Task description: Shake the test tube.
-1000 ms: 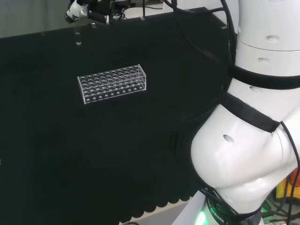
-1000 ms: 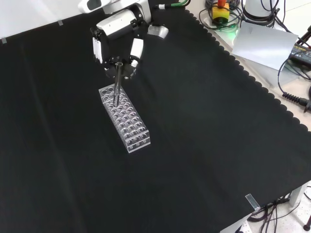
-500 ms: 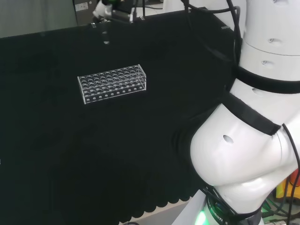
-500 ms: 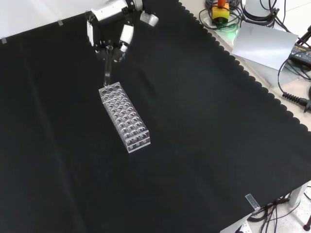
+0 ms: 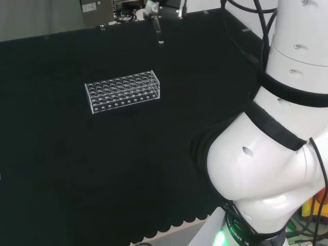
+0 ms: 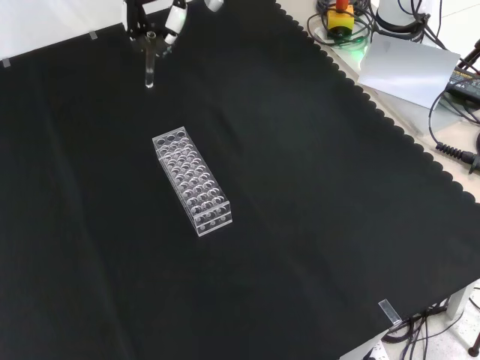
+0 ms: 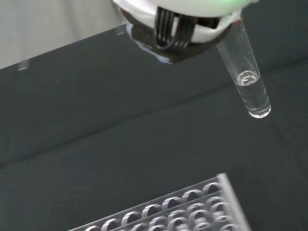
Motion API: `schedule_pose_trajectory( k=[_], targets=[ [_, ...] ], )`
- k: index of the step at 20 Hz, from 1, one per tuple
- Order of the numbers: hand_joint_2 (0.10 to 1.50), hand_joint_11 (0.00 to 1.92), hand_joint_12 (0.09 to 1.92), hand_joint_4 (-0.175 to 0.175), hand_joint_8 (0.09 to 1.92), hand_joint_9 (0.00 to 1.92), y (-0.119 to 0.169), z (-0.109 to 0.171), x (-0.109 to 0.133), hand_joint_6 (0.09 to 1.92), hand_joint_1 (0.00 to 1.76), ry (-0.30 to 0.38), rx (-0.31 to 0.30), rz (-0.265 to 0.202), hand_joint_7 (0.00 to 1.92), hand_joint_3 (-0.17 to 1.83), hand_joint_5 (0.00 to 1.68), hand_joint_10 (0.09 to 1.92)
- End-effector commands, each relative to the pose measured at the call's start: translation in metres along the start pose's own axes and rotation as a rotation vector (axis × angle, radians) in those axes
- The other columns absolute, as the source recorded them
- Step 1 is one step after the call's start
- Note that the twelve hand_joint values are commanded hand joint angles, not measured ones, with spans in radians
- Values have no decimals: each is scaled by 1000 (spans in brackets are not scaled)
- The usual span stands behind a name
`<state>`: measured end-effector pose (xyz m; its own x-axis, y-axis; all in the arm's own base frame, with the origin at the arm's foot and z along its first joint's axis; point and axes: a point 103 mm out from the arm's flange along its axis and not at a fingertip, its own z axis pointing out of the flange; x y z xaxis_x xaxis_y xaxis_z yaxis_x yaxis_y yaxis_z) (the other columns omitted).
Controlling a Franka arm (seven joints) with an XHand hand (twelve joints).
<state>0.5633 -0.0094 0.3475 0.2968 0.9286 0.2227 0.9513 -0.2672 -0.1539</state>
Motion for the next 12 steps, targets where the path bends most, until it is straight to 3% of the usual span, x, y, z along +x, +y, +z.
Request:
schedule_pose_trajectory(
  k=[1,5,12],
  targets=[
    [854,1101,1036,-175,611,1257,3,-8,-16,563,1419,11,-9,26,1640,246,1244,611],
    [854,1101,1036,-175,611,1257,3,1,5,563,1419,18,6,-35,1640,246,1244,611],
    [855,1100,1037,-175,611,1257,-4,32,88,563,1419,68,50,-135,1640,245,1244,611]
  ],
)
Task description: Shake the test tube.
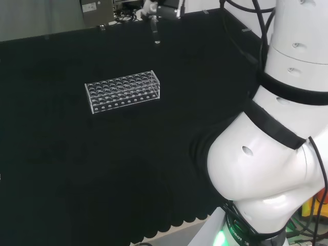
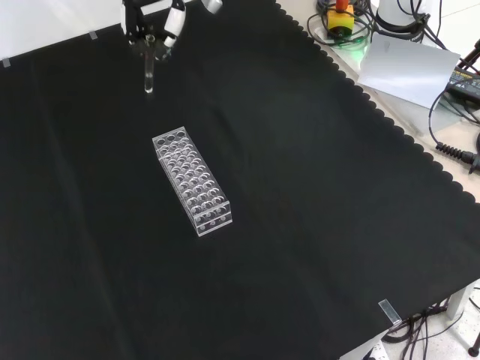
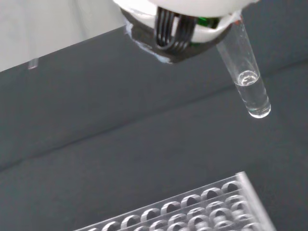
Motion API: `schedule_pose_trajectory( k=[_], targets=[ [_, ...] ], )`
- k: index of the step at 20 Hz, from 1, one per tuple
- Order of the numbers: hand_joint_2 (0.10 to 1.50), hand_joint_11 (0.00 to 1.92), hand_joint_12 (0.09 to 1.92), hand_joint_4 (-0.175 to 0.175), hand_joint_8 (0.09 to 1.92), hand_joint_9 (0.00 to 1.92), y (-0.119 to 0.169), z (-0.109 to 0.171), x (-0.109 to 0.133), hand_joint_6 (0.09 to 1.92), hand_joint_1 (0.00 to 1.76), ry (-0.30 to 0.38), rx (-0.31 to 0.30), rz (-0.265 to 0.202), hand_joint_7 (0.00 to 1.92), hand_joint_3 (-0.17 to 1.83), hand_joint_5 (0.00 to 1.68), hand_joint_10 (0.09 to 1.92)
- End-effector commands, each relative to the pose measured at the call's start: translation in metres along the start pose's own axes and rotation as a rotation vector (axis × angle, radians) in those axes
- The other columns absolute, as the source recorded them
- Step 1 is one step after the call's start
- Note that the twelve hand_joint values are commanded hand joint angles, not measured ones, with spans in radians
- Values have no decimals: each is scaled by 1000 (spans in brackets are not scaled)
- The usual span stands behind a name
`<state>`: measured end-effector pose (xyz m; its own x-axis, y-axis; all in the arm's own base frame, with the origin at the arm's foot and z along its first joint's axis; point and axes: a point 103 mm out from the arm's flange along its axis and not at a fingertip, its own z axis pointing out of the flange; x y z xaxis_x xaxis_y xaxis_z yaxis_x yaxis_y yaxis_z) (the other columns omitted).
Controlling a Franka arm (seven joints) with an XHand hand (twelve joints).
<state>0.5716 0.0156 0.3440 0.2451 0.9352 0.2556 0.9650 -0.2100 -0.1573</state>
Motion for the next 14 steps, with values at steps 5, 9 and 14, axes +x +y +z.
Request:
schedule_pose_trajectory(
  k=[5,9,14],
  targets=[
    [855,1100,1037,-175,611,1257,-10,43,121,563,1419,85,56,-185,1640,244,1244,611],
    [855,1100,1037,-175,611,1257,-15,47,149,562,1419,123,59,-232,1639,244,1244,610],
    [855,1099,1037,-175,611,1257,-15,44,147,562,1419,125,49,-234,1639,243,1244,610]
  ],
)
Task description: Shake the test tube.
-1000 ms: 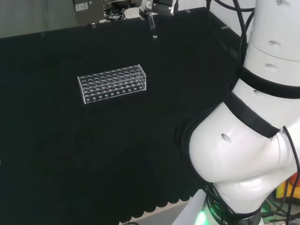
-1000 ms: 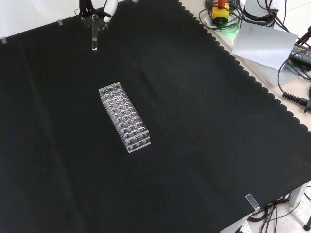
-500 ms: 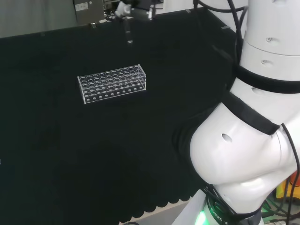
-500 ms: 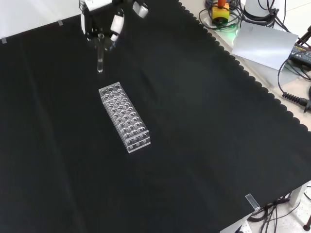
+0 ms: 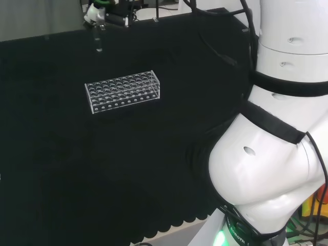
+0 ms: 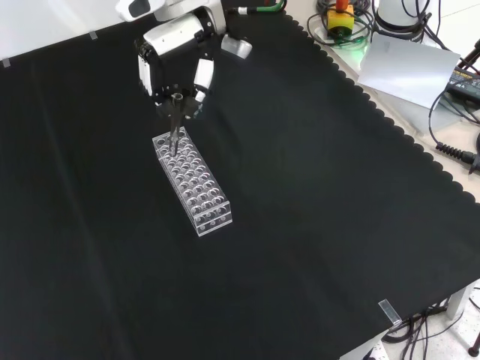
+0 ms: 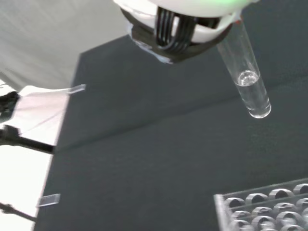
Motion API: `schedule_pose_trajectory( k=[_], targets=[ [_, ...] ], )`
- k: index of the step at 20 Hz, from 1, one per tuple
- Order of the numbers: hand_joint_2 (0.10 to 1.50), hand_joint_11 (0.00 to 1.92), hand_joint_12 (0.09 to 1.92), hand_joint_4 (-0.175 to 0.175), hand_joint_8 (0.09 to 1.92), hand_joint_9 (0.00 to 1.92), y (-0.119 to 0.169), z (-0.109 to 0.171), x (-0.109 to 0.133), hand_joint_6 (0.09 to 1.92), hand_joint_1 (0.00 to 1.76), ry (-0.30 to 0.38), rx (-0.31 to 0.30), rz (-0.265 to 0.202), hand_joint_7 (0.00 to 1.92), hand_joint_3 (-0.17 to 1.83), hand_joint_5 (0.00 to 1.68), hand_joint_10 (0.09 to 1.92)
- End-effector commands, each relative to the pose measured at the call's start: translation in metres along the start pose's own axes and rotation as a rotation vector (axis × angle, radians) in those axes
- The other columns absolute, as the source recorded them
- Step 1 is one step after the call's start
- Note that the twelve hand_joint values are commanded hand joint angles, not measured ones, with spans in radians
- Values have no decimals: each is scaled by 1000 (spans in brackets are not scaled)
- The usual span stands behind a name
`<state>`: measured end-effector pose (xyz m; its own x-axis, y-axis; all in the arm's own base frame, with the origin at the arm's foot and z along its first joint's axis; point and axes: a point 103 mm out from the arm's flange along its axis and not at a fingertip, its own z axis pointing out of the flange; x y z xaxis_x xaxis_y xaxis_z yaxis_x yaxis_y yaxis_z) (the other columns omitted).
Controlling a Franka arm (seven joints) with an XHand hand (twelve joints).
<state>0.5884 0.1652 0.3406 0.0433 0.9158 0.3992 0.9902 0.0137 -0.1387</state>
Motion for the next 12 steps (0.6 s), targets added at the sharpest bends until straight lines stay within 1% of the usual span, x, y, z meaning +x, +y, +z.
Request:
schedule_pose_trajectory(
  k=[1,5,7,12],
  targets=[
    [855,1099,1037,-175,611,1257,0,-2,-1,562,1419,-4,-11,-9,1639,243,1244,610],
    [856,1099,1037,-175,611,1257,-1,-16,-31,562,1419,-50,-24,37,1639,243,1245,610],
    [856,1099,1037,-175,612,1257,-3,-25,-50,562,1419,-80,-33,68,1639,242,1245,610],
    [856,1099,1037,-175,612,1257,-6,-49,-99,561,1419,-100,-60,195,1639,242,1245,610]
  ],
)
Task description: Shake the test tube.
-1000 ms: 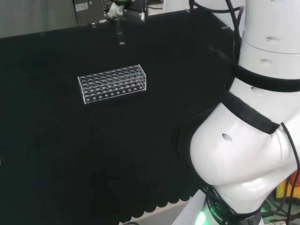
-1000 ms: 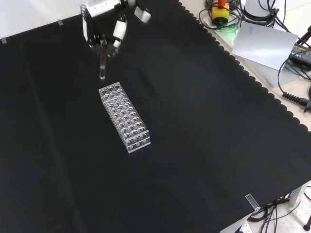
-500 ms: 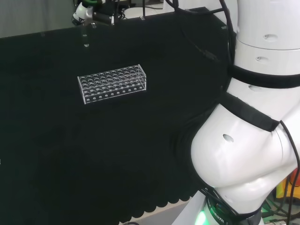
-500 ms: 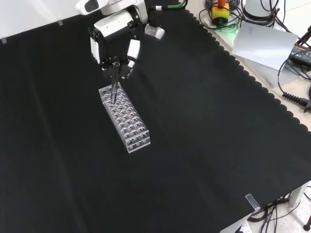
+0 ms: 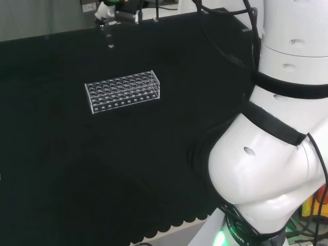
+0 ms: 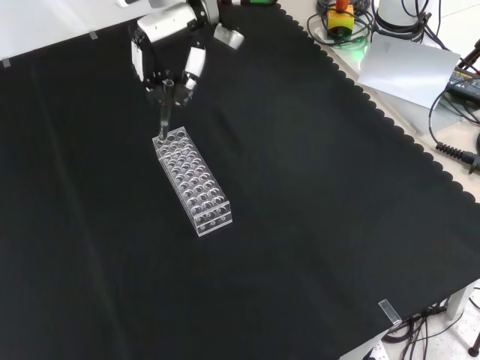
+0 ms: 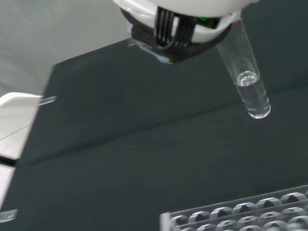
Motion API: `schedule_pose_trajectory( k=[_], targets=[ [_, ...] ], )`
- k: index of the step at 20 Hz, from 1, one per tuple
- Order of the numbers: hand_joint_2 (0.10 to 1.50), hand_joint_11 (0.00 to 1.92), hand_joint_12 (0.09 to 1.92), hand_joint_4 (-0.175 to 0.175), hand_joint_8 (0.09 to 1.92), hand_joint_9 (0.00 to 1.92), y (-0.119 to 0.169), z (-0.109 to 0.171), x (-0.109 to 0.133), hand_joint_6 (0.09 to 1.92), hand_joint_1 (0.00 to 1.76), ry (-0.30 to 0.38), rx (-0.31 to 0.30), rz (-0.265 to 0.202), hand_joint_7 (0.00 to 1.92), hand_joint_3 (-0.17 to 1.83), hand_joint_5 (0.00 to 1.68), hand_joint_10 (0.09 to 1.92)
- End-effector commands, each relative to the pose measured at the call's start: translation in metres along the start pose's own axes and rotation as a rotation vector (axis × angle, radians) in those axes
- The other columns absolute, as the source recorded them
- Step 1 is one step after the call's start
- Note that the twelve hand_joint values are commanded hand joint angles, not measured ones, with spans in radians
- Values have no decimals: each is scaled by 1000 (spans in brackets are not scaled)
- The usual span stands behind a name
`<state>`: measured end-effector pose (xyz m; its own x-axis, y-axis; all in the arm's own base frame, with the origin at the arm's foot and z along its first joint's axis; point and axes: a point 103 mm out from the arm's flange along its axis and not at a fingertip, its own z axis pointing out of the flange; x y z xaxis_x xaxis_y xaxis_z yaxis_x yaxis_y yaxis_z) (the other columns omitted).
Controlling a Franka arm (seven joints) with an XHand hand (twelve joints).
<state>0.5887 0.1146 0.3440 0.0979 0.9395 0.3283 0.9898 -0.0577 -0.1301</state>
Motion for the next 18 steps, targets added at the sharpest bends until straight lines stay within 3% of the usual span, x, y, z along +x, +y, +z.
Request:
schedule_pose_trajectory(
  k=[1,6,11,14,18],
  targets=[
    [856,1099,1037,-175,612,1257,-2,-27,-67,561,1419,-43,-25,150,1639,242,1245,610],
    [856,1099,1037,-175,612,1257,-5,-43,-103,561,1419,-110,-33,198,1639,241,1245,609],
    [856,1099,1037,-175,612,1257,-7,-56,-131,561,1419,-109,-46,234,1639,241,1245,609],
    [857,1099,1037,-175,612,1257,-5,-56,-125,561,1419,-111,-37,248,1639,241,1245,609],
    [857,1099,1036,-175,611,1257,-4,-41,-108,561,1419,-79,-22,217,1639,240,1245,609]
  ],
)
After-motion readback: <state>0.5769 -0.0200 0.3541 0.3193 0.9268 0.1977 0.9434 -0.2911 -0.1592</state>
